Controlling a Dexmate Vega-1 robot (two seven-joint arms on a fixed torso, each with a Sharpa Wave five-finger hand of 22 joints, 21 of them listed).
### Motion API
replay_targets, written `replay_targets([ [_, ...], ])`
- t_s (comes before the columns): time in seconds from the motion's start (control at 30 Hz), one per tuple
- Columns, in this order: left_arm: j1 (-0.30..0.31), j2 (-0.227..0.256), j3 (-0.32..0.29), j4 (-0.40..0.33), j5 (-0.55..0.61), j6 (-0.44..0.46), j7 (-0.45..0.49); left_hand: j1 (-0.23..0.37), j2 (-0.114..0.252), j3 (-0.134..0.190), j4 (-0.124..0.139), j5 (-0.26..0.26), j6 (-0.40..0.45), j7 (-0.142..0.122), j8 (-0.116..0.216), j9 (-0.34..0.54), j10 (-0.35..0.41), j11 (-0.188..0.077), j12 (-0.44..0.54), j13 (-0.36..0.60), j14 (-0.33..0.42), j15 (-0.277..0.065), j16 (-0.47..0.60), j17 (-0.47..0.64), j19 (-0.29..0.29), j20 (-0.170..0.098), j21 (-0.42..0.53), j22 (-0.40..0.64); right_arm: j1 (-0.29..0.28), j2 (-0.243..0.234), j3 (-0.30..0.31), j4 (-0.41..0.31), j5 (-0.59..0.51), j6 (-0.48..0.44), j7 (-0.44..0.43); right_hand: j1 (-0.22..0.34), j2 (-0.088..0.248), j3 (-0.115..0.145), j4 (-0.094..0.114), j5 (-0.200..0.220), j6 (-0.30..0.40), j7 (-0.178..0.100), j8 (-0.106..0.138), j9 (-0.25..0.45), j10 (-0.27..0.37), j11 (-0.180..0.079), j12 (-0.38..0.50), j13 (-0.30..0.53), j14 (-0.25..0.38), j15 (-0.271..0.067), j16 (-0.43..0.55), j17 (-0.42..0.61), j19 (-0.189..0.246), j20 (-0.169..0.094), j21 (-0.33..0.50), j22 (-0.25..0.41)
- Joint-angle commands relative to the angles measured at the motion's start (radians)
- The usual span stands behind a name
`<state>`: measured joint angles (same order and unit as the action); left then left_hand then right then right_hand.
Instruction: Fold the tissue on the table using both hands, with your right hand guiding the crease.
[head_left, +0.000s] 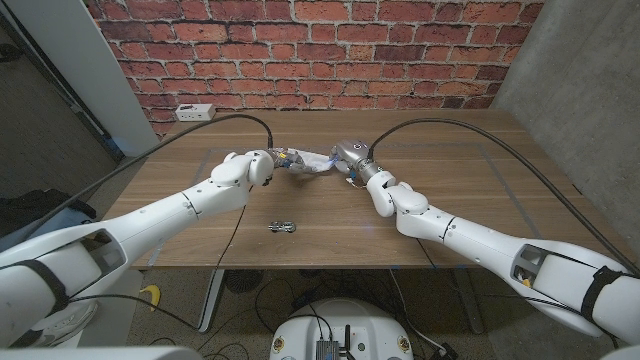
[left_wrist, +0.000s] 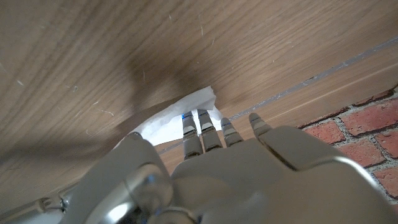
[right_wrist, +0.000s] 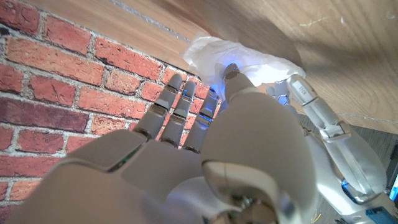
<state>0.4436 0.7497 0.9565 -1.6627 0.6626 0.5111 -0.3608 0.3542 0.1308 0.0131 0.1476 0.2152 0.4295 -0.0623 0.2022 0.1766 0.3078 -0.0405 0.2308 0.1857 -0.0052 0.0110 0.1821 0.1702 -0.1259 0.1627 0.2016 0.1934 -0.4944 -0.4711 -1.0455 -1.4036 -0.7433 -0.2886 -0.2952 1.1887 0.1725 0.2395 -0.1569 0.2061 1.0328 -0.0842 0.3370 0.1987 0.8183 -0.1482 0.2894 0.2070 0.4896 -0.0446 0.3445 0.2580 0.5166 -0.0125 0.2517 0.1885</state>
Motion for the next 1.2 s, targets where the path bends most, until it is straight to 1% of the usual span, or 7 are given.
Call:
replay_targets([
  [0.03,0.028,-0.001,-0.005,-0.061,0.087,0.031,-0.032,-0.013,-0.005,-0.005,0.003,0.006,0.001,-0.011,-0.005,0.001,0.008,-0.017,-0.002,0.001,0.0,0.006,0.004,0.004,-0.014,0.004,-0.006,0.002,0.02,-0.011,-0.003,-0.013,-0.085,0.063,-0.034,0.014,-0.004,0.01,0.002,0.0,0.008,-0.002,0.009,0.0,0.001,-0.007,-0.002,0.004,0.01,-0.179,-0.003,0.0,0.009,0.001,0.007,0.002],
  [0.43,0.052,0.0,-0.039,-0.06,0.066,0.009,-0.045,-0.026,-0.006,-0.011,0.005,0.006,0.006,-0.012,-0.006,0.002,0.016,-0.024,-0.003,0.002,0.003,0.0,0.006,0.004,-0.014,0.003,-0.002,0.002,0.073,0.017,-0.022,0.043,-0.126,0.15,-0.033,0.02,-0.007,0.014,0.003,0.0,0.015,-0.01,0.01,0.001,0.004,-0.013,-0.007,0.005,0.018,-0.184,-0.003,0.001,0.012,-0.003,0.009,0.002],
  [0.5,0.054,0.0,-0.042,-0.059,0.063,0.007,-0.048,-0.028,-0.006,-0.012,0.005,0.006,0.007,-0.012,-0.006,0.002,0.015,-0.024,-0.004,0.002,0.004,-0.001,0.006,0.004,-0.013,0.002,-0.001,0.002,0.083,0.025,-0.026,0.059,-0.128,0.167,-0.039,0.019,-0.008,0.013,0.005,-0.001,0.018,-0.009,0.011,0.001,0.005,0.002,-0.008,0.005,0.02,-0.182,-0.004,0.002,0.012,-0.004,0.009,0.003],
  [0.53,0.056,0.0,-0.044,-0.059,0.061,0.005,-0.047,-0.029,-0.006,-0.012,0.005,0.007,0.007,-0.012,-0.006,0.002,0.015,-0.024,-0.005,0.002,0.003,-0.001,0.005,0.004,-0.014,0.002,-0.001,0.002,0.088,0.029,-0.027,0.068,-0.13,0.173,-0.043,0.019,-0.008,0.014,0.005,-0.001,0.017,-0.011,0.01,0.001,0.005,0.001,-0.008,0.005,0.02,-0.182,-0.003,0.002,0.013,-0.004,0.009,0.003],
  [0.6,0.059,0.001,-0.047,-0.058,0.057,0.0,-0.045,-0.03,-0.007,-0.013,0.005,0.007,0.006,-0.013,-0.007,0.002,0.014,-0.023,-0.005,0.002,0.003,-0.001,0.005,0.004,-0.013,0.003,-0.001,0.002,0.1,0.04,-0.031,0.089,-0.131,0.19,-0.051,0.021,-0.008,0.015,0.005,-0.001,0.019,-0.012,0.011,0.001,0.007,-0.01,-0.009,0.005,0.021,-0.183,-0.004,0.002,0.014,-0.005,0.01,0.003],
  [1.07,0.075,0.003,-0.063,-0.055,0.042,-0.006,-0.035,-0.039,-0.011,-0.018,0.003,0.008,0.009,-0.019,-0.008,0.002,0.015,-0.022,-0.009,0.002,0.004,-0.004,0.005,0.004,-0.011,0.006,0.003,0.002,0.177,0.135,-0.07,0.254,-0.107,0.294,-0.123,0.032,-0.008,0.025,0.004,0.001,0.039,-0.025,0.018,0.001,0.023,-0.029,-0.01,0.007,0.039,-0.184,-0.006,0.002,0.025,-0.005,0.015,0.003],
  [1.2,0.075,0.003,-0.064,-0.053,0.04,-0.008,-0.035,-0.041,-0.013,-0.02,0.003,0.008,0.014,-0.018,-0.007,0.002,0.015,-0.021,-0.009,0.002,0.004,-0.005,0.005,0.004,-0.01,0.006,0.004,0.002,0.193,0.161,-0.08,0.3,-0.091,0.313,-0.142,0.031,-0.011,0.029,0.005,0.002,0.044,-0.029,0.02,0.001,0.025,-0.024,-0.011,0.007,0.045,-0.182,-0.01,0.0,0.027,-0.003,0.016,0.003],
])
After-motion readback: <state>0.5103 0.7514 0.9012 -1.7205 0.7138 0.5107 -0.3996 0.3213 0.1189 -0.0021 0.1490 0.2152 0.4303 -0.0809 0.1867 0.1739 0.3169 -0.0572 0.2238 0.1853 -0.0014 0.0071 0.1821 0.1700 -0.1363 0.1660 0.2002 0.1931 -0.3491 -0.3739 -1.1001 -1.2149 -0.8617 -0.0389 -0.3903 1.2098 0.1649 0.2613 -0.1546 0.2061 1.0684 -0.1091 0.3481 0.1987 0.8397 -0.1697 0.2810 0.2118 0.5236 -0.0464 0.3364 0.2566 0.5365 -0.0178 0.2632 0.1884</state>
